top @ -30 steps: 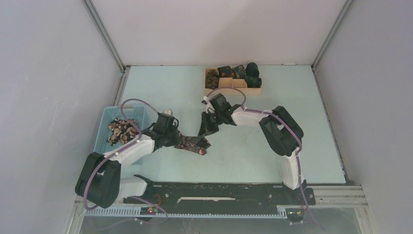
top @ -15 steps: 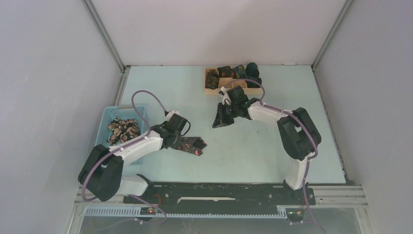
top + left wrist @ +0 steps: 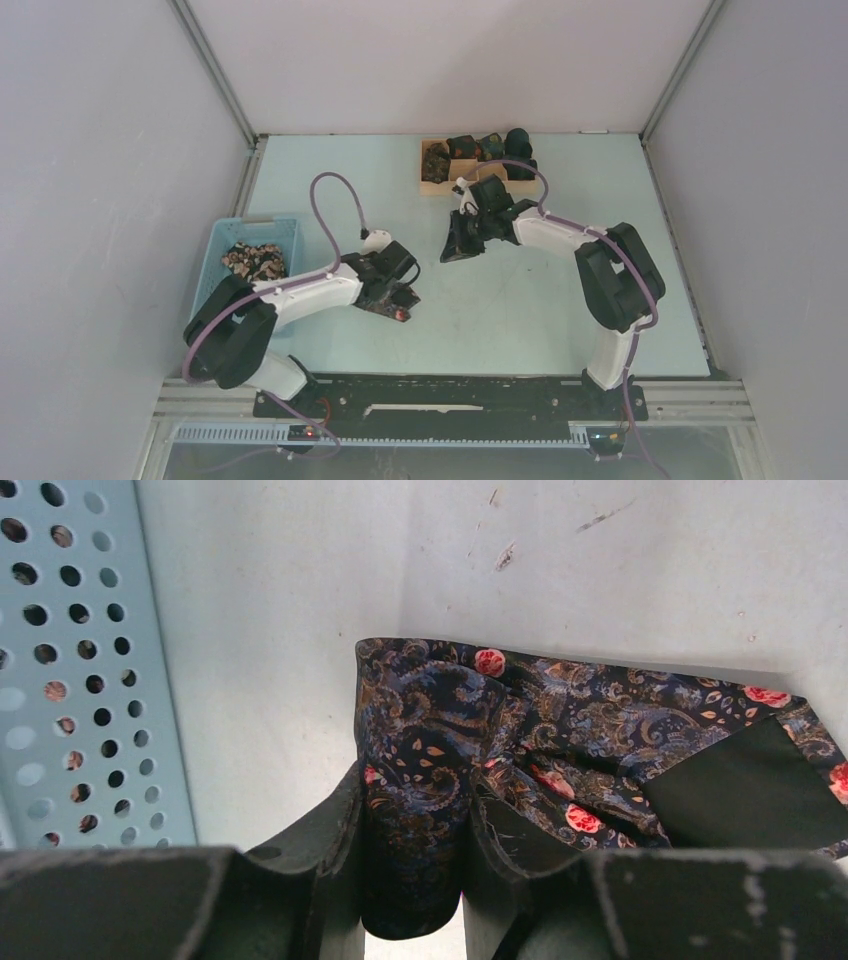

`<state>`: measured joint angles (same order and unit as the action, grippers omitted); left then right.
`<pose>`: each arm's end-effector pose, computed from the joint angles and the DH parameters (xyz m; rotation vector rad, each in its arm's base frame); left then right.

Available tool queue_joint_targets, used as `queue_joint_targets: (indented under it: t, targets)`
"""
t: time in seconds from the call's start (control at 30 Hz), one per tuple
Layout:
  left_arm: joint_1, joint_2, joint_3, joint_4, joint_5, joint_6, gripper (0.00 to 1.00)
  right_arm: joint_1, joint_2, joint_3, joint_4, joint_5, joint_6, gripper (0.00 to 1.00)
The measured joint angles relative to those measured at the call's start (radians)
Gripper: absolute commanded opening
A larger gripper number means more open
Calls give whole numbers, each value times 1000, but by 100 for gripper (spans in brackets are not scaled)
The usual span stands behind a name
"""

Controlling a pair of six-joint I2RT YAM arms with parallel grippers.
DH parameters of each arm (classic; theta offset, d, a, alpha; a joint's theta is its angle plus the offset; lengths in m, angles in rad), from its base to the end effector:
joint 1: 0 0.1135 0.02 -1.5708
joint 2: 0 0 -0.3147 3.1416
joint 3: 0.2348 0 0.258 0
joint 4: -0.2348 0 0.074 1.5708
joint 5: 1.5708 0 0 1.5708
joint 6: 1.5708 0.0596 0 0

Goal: Roll the ties
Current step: Roll the tie at the center of the board.

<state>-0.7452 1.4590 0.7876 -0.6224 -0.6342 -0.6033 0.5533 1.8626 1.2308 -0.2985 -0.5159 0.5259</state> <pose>0.2092 -0.1450 0.1998 0.0633 2.5057 0.4240 0.3450 0.2477 0.2142 -0.2688 2.6530 1.0539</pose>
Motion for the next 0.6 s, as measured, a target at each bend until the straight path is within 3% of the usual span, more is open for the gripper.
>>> queue_joint_targets:
  t: [0.6]
  targets:
    - [-151, 157, 108, -151, -183, -86, 7, -11, -13, -8, -31, 13, -11, 7]
